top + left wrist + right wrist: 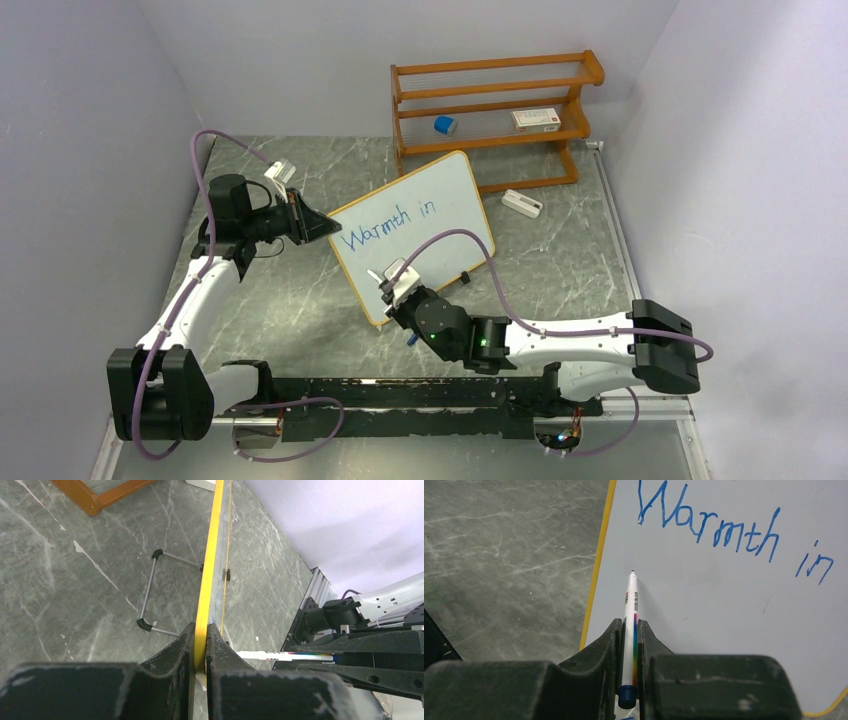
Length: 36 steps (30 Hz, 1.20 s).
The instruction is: Write a sentence on the whiteboard
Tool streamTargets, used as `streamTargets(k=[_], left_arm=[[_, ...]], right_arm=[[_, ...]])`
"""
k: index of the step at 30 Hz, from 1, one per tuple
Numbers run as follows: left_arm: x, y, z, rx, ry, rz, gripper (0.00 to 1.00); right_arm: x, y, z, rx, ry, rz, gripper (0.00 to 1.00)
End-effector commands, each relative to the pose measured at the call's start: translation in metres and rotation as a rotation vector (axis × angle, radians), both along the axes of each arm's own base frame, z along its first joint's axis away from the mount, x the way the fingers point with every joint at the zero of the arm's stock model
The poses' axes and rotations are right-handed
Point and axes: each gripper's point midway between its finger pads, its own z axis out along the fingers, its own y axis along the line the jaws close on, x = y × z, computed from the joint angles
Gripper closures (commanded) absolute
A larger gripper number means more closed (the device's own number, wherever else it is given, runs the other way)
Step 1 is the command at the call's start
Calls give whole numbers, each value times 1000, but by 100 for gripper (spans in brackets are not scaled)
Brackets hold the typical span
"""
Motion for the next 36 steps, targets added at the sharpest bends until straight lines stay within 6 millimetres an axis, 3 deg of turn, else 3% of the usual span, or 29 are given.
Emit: streamTargets(k=[1,36], left_arm=[[8,12,-16,54,18,78,95],[9,13,-16,59,16,82,95]], right_arm=[[8,5,17,45,-16,-27,100],[20,4,-3,-34,39,-57,100]])
